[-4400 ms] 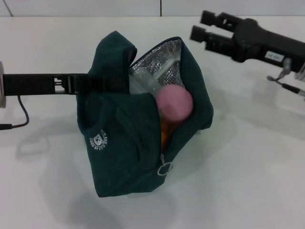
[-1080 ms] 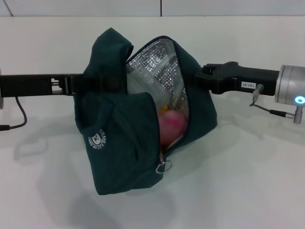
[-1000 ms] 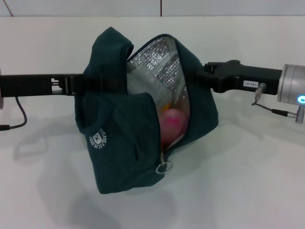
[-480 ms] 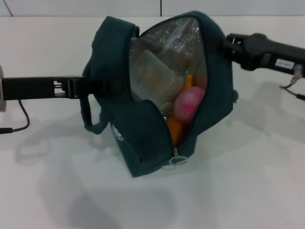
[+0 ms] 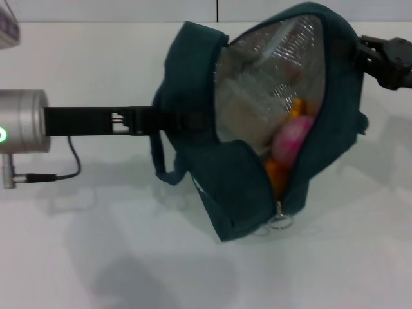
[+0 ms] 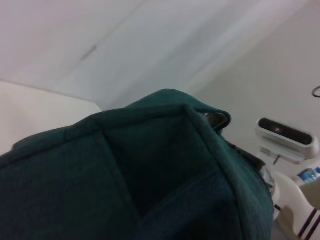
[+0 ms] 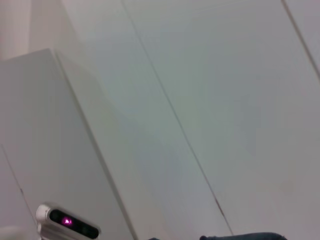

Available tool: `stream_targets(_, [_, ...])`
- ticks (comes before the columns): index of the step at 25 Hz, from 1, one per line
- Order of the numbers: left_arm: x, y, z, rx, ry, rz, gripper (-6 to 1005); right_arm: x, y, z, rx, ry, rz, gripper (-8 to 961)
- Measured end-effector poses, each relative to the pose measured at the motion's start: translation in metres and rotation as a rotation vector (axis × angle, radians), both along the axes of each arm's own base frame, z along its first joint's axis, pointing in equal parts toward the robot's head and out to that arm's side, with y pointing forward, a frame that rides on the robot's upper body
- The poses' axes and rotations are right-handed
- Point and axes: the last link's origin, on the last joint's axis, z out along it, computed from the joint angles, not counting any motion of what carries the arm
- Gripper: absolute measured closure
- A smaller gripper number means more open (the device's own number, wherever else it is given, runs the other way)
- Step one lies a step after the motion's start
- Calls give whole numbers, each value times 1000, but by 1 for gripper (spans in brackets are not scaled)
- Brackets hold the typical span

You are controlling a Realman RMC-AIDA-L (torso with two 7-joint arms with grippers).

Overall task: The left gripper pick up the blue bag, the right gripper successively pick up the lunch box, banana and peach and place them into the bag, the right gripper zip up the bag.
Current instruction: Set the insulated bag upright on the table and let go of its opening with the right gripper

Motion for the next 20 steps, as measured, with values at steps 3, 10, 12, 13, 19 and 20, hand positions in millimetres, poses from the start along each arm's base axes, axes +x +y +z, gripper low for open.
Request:
stream_targets(3, [2,3,-8,-19,-8,13,951,10,-3,1,-11,-10,-26,866])
stream_targets(10, [-8,7,-22,3,-6,59,951,18,-5,-10,-21,-34,-41,876])
stream_targets(12, [-9,8,-25,3,-5,67,951,18,-3,-13,-23,-36,-39,878])
stream_targets(13, [-9,8,-25,3,-5,67,951,18,-2,-15,-26,-35,-40,878])
stream_targets(19, [-13,7,-28,4,-1,85,951,12,6,-24,-45,-32,-30,881])
stream_targets(20, [-14,8,-29,6,0,89,951,12,6,-24,-42,-34,-26,882])
